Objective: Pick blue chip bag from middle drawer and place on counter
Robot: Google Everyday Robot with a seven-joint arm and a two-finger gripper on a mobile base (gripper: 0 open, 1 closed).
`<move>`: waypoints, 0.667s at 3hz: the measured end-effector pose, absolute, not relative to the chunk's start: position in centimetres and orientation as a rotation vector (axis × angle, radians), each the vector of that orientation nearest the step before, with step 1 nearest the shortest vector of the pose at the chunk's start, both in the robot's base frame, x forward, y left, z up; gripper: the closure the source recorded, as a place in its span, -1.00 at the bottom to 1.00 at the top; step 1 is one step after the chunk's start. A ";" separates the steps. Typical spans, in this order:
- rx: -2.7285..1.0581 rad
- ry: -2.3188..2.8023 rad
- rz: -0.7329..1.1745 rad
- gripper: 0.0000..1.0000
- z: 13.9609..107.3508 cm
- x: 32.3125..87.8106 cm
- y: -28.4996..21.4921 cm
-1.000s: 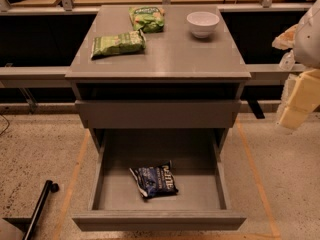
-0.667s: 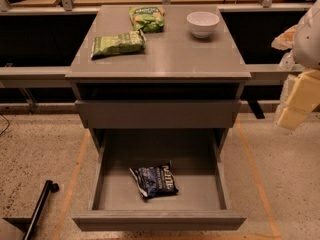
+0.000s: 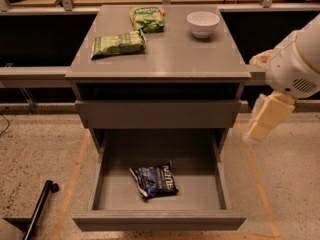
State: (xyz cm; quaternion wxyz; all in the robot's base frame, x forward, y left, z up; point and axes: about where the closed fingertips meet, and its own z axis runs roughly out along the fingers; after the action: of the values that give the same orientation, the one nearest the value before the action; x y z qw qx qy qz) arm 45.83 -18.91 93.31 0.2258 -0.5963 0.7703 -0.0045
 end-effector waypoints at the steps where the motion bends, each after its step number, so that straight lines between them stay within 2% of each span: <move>1: -1.564 2.125 -0.020 -1.00 91.0 47.9 -17.7; 2: -1.546 2.119 -0.030 -1.00 91.4 48.1 -17.7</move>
Offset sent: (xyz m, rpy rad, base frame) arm 0.0177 0.0104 -0.0204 0.0274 -0.0306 -0.0339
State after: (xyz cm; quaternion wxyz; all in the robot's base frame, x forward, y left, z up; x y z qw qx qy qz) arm 48.12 -17.68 91.35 0.2563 -0.5697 0.7808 -0.0109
